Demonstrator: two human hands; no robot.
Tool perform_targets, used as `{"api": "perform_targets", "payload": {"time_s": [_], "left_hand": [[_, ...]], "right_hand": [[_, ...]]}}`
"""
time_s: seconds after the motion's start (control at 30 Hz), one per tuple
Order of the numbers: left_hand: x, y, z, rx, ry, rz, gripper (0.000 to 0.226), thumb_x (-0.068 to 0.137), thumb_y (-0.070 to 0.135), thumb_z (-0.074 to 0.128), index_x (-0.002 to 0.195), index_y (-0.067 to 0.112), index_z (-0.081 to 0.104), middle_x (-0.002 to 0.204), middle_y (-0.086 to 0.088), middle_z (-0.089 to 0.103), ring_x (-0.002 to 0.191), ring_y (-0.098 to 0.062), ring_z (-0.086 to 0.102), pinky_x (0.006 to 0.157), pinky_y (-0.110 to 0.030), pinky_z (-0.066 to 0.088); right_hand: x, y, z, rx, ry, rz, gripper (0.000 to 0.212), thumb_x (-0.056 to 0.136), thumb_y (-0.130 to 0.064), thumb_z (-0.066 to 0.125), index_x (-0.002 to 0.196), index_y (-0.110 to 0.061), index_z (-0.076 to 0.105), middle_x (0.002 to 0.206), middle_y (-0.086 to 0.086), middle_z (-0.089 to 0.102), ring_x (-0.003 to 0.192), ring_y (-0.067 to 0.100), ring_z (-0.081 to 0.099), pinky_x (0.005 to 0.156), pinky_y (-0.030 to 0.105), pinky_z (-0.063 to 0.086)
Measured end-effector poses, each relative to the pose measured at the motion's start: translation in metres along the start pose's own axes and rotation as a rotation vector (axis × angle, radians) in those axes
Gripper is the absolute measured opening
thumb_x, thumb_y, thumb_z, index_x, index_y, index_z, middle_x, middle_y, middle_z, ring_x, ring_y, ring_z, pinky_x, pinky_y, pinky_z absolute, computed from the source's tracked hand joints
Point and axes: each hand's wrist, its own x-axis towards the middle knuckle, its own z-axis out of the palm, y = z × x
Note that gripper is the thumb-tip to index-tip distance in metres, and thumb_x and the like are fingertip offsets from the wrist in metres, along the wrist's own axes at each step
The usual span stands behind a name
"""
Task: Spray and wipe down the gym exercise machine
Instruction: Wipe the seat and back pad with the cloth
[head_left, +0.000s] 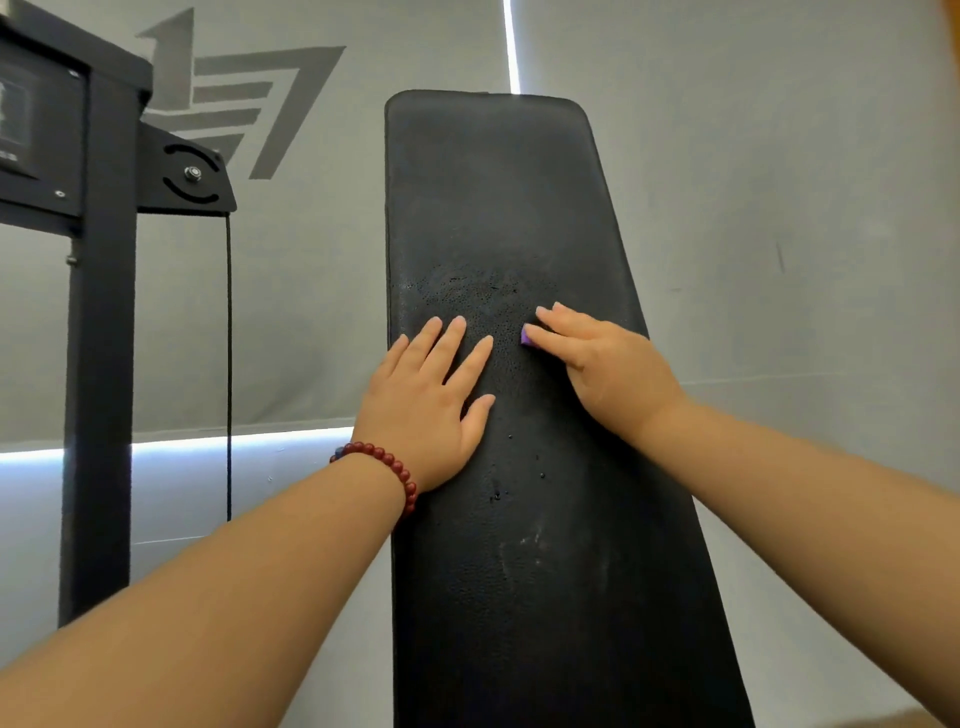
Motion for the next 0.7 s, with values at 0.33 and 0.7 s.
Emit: {"api": "perform_targets", "payload": {"time_s": [0.33, 0.7], "left_hand": [[0.008, 0.035, -0.012, 0.103, -0.177, -0.111, 0.082, 0.088, 0.075, 0.02, 0.155, 0.032, -0.001, 0.161, -0.019, 0.003, 0.148, -0.039, 0.001, 0.118, -0.055, 0.008], [0.008, 0.046, -0.005, 0.147, -0.187, -0.131, 0.107, 0.069, 0.093, 0.019, 0.152, 0.035, -0.014, 0.159, -0.027, -0.009, 0.146, -0.047, -0.005, 0.115, -0.063, 0.006]], "right_hand": [[-0.035, 0.002, -0.011, -0.012, -0.038, -0.171, 0.045, 0.087, -0.009, 0.037, 0.115, -0.007, 0.071, 0.122, 0.015, 0.067, 0.109, 0.033, 0.066, 0.085, 0.044, 0.055], [-0.054, 0.005, -0.011, 0.004, -0.039, -0.022, 0.048, 0.085, -0.006, 0.035, 0.12, -0.006, 0.069, 0.125, 0.015, 0.065, 0.112, 0.033, 0.065, 0.09, 0.043, 0.053]]}}
